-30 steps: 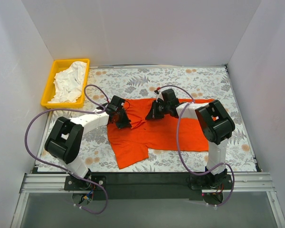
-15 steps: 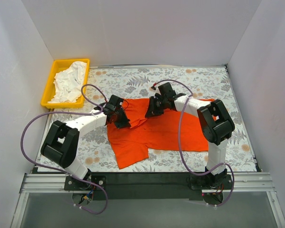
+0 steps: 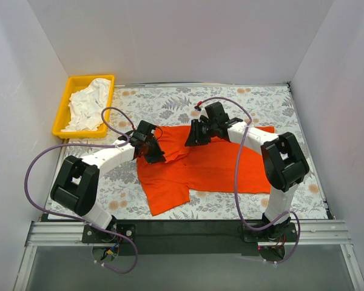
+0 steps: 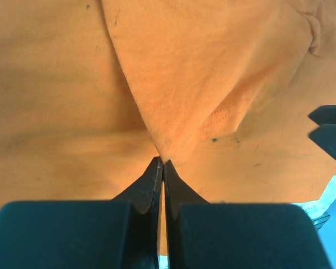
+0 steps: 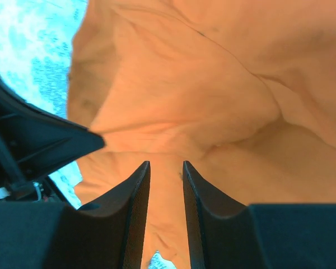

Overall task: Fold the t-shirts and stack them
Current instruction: Fold the tshirt

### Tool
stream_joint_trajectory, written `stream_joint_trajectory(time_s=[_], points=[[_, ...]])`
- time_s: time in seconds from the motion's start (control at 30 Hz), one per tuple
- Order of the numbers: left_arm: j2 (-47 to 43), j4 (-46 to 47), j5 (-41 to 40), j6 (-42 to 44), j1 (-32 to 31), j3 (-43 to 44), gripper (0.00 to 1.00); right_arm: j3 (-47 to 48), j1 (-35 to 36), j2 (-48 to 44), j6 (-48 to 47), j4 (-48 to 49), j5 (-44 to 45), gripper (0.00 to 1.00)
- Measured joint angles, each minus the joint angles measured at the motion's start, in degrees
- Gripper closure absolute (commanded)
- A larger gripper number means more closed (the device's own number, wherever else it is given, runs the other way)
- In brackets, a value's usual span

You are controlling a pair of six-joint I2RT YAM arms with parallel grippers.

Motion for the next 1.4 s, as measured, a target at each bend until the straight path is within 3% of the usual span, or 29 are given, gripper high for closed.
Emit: stream_joint_trajectory(time_s=[0.3, 1.4], points=[[0.0, 0.0, 0.04, 0.33, 1.11, 0.0, 1.0, -6.36, 0.0, 0.24, -1.27, 2.38, 4.72, 0.72], [1.95, 0.52, 0.52, 2.71, 1.88, 1.33, 1.0, -3.56, -0.04, 7.65, 1.62, 11.98, 5.14, 0.66]])
